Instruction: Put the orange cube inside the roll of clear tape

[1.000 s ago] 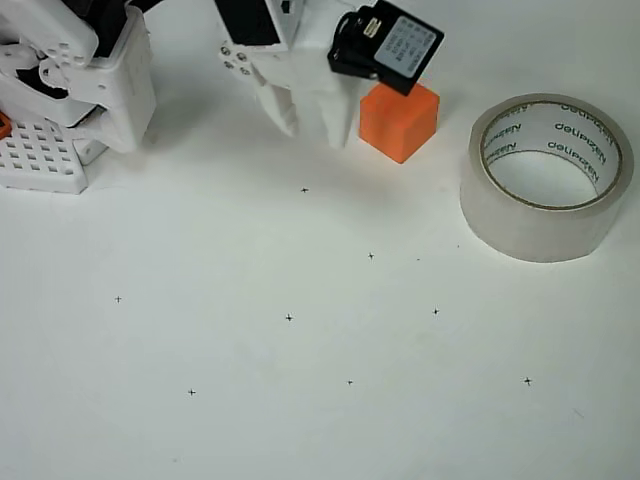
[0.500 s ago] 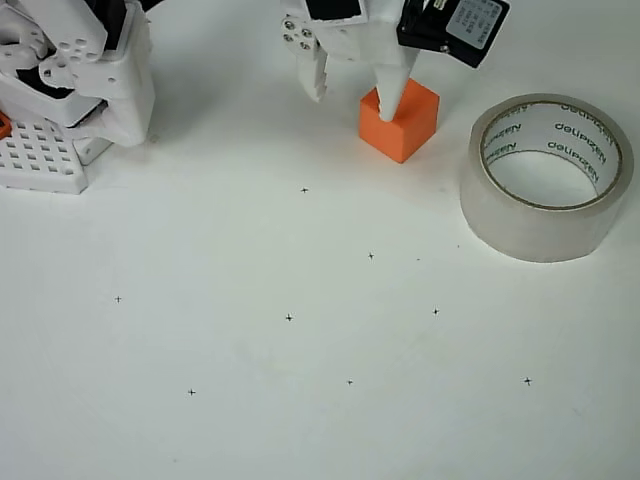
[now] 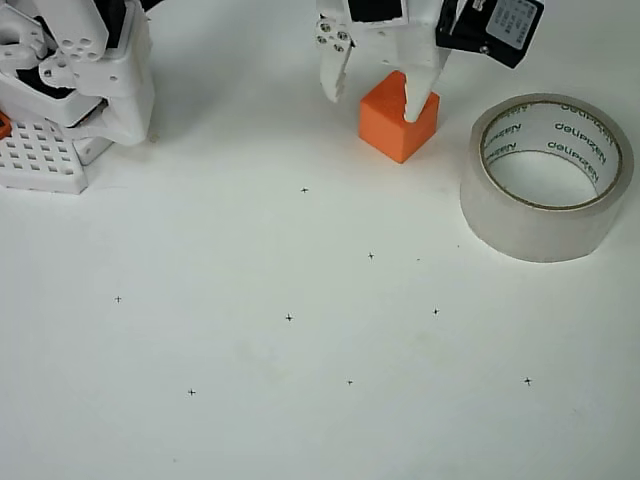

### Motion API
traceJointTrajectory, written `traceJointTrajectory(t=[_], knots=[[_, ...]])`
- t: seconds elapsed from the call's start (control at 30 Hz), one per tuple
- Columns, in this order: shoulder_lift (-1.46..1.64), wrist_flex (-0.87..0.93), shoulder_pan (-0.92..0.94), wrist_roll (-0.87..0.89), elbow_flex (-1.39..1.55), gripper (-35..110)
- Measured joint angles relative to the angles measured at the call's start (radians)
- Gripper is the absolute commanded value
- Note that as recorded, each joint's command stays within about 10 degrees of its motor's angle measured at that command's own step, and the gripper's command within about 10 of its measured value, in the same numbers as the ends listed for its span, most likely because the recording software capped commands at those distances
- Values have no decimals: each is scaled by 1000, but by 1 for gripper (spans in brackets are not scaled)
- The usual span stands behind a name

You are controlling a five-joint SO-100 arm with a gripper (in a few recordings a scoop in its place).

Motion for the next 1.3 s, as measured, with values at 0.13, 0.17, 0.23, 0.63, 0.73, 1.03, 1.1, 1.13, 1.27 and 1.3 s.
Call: traceJointTrajectory(t=[0.13, 0.17, 0.23, 0.63, 0.73, 1.03, 1.1, 1.13, 1.27, 1.3], knots=[[-77, 0, -23, 28, -66, 35], [-89, 0, -25, 32, -77, 35], [-109, 0, -25, 32, -98, 35], [-189, -20, -54, 75, -129, 35], [-219, -54, -67, 86, -130, 35], [-256, -89, -77, 103, -130, 17], [-256, -89, -77, 103, -130, 16], [-256, -89, -77, 103, -130, 16], [-244, -49, -77, 103, -132, 16], [-244, -35, -77, 103, -141, 16]])
